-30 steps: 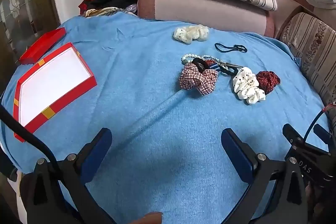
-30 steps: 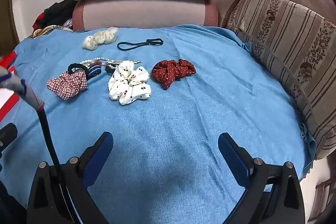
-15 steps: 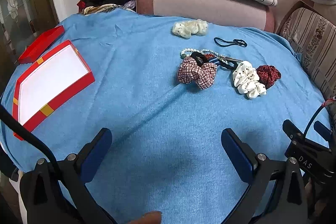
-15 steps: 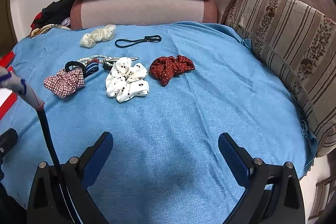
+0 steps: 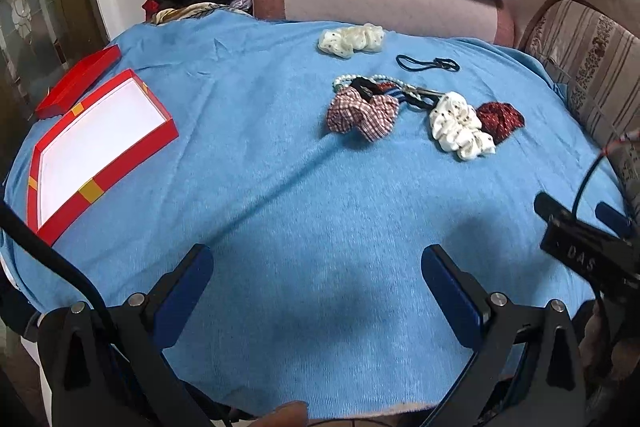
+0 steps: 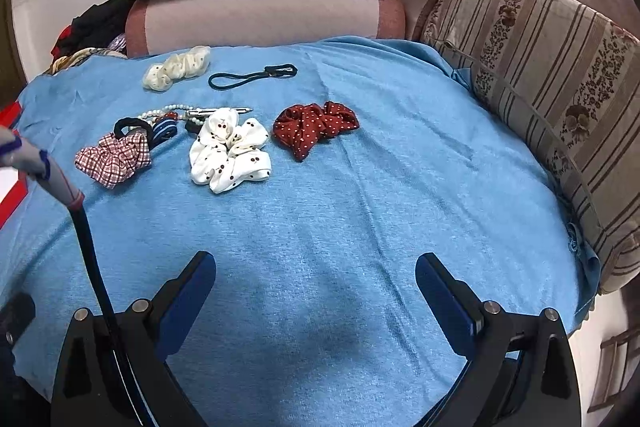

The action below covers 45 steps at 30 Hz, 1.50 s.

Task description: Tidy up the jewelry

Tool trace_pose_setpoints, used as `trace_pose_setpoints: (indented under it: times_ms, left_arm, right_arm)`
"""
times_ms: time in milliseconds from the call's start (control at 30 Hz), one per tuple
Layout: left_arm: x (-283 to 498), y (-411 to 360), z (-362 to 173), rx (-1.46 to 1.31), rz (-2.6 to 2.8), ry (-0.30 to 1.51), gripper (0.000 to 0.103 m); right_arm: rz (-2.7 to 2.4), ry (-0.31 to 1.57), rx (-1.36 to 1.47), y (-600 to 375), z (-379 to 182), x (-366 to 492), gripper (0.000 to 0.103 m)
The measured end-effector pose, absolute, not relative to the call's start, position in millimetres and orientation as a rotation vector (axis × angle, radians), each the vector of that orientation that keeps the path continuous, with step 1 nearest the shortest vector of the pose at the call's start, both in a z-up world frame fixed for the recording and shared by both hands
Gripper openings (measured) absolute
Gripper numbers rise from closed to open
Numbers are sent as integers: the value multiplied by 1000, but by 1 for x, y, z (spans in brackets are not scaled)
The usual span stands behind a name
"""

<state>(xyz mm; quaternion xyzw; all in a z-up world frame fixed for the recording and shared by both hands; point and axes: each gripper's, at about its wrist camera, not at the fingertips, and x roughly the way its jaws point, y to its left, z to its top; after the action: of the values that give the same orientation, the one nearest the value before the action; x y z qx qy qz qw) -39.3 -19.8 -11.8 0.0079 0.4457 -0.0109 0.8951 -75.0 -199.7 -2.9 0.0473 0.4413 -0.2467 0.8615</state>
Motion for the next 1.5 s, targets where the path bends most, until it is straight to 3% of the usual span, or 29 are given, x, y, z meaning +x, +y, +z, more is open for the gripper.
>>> trace_pose_setpoints:
  times_ms: [800,1100,1500]
  left_arm:
    - [-96,-40,-3,62,-184,904,103]
    - [-73,-14,21,13,-4,801,103]
    - [-36,-7,20,65,32,839,103]
  right_arm:
    - [-552,930,126,-202,10,-96,101]
    - [-544,959,115,-195,10,-97,101]
    - [-504,981,154,-186,9,-104,102]
